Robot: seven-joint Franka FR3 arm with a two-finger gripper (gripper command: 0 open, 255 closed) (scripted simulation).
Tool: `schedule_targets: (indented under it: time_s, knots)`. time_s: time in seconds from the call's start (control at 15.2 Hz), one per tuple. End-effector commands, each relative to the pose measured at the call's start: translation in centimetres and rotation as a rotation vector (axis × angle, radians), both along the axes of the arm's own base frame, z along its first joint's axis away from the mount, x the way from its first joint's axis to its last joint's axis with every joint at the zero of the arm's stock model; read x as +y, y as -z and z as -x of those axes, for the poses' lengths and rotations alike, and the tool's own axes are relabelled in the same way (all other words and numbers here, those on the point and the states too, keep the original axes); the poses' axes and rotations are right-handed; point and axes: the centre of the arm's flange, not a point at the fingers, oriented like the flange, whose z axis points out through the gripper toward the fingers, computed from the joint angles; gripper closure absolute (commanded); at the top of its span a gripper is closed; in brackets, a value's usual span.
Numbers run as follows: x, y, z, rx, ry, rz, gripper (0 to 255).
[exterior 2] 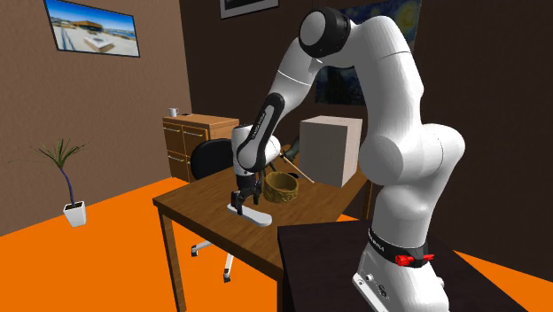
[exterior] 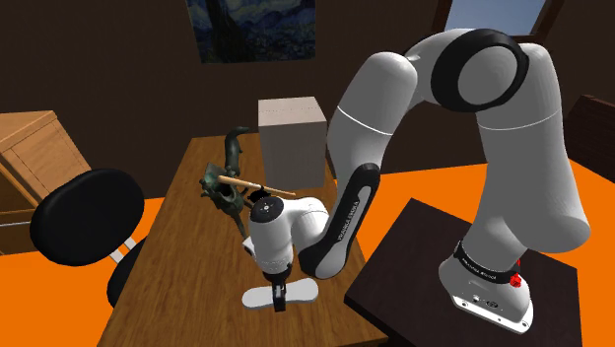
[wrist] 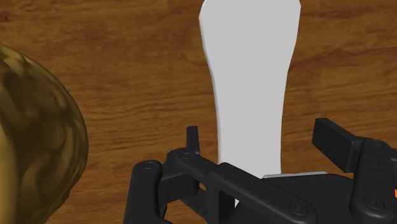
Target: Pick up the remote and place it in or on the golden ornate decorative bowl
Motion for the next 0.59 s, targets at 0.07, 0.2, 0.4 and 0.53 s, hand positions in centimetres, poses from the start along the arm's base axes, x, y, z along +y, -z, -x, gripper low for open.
schedule_targets:
  time_s: [0.07,0.2,0.4,0.53]
  knots:
    - [0.03,1.63,-0.01,-0.001,-0.001,0.000,0]
    - [0.02,1.93,-0.01,-0.001,-0.001,0.000,0]
    - [0.02,1.93,-0.02,-0.001,-0.001,0.000,0]
    - [0.02,1.93,-0.02,-0.001,-0.001,0.000,0]
